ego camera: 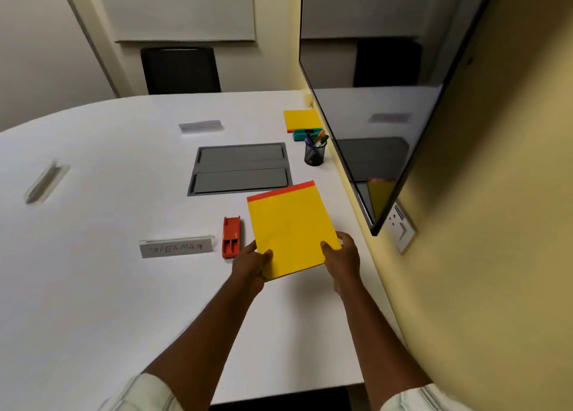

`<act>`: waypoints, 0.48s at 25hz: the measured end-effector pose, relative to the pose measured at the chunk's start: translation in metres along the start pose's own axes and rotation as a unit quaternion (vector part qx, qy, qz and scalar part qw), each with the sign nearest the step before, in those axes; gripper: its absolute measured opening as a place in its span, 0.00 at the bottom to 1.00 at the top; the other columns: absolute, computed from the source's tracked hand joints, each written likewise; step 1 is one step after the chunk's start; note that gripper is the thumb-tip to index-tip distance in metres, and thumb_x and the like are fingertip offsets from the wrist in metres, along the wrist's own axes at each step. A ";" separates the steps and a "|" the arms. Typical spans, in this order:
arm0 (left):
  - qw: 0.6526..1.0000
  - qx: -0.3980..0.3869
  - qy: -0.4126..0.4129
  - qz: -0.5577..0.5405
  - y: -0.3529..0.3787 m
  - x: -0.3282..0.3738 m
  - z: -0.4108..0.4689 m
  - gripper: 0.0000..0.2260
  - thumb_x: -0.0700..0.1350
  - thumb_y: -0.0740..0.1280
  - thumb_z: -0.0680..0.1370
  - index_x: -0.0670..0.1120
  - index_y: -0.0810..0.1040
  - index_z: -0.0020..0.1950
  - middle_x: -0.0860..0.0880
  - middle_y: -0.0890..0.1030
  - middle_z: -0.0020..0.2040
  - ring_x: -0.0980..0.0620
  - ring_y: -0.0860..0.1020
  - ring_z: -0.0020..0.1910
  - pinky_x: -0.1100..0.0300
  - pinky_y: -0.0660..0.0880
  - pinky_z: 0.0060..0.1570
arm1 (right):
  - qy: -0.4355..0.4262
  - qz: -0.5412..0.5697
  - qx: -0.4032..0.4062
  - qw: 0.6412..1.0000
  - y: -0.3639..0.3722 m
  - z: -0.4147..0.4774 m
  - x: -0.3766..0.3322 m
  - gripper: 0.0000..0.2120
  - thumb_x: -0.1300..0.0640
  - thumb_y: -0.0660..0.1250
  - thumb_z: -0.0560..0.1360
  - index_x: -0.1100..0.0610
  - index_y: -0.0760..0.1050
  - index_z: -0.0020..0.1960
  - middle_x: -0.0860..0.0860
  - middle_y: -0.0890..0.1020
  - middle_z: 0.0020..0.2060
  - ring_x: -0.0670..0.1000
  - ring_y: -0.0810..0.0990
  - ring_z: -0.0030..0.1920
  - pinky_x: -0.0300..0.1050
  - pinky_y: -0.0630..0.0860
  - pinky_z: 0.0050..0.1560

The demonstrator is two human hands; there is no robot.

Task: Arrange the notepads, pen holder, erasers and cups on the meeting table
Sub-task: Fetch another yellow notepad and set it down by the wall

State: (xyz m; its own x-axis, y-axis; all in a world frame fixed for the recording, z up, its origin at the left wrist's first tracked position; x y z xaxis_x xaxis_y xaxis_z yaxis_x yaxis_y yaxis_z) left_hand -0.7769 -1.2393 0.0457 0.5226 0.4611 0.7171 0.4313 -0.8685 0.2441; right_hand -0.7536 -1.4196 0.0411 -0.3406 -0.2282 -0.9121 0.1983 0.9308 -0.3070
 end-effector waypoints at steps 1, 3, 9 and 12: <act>1.000 0.005 0.002 -0.001 0.002 0.001 0.009 0.25 0.31 0.61 0.78 0.48 0.65 0.73 0.42 0.70 0.69 0.38 0.71 0.63 0.41 0.72 0.51 | 0.008 0.006 -0.001 1.000 0.003 0.008 0.001 0.21 0.59 0.67 0.76 0.57 0.68 0.67 0.53 0.74 0.58 0.55 0.77 0.52 0.47 0.75 0.48; 1.000 0.009 0.013 0.012 0.005 0.004 0.025 0.25 0.32 0.61 0.79 0.48 0.65 0.73 0.42 0.70 0.70 0.38 0.70 0.65 0.40 0.71 0.54 | 0.024 0.011 -0.003 1.000 0.011 0.020 0.006 0.20 0.60 0.68 0.76 0.58 0.68 0.66 0.54 0.76 0.55 0.54 0.77 0.48 0.45 0.74 0.45; 0.998 0.027 0.030 0.055 0.021 0.010 0.075 0.24 0.32 0.62 0.78 0.47 0.66 0.73 0.42 0.70 0.69 0.38 0.70 0.65 0.40 0.70 0.59 | 0.055 -0.010 -0.003 0.998 0.029 0.066 0.025 0.21 0.65 0.68 0.75 0.60 0.67 0.66 0.59 0.77 0.58 0.56 0.75 0.50 0.55 0.78 0.54; 0.995 0.027 0.035 0.085 0.033 0.011 0.106 0.24 0.32 0.63 0.77 0.46 0.67 0.72 0.41 0.71 0.68 0.38 0.71 0.64 0.38 0.70 0.62 | 0.078 -0.009 0.013 0.997 0.034 0.094 0.028 0.23 0.65 0.68 0.75 0.61 0.66 0.68 0.60 0.76 0.59 0.56 0.75 0.51 0.54 0.78 0.54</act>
State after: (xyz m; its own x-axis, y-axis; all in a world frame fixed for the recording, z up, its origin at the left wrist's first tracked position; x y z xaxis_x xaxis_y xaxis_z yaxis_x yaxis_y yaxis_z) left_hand -0.6792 -1.2435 -0.0075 0.5393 0.2932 0.7894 0.3815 -0.9208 0.0814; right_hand -0.6697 -1.4215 -0.0209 -0.4818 -0.1953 -0.8542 0.2151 0.9186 -0.3314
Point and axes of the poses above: each hand's wrist, its own z-axis towards the middle knuckle, its own y-axis out of the palm, x = y × z, the point moved 1 cm from there along z, towards the middle knuckle
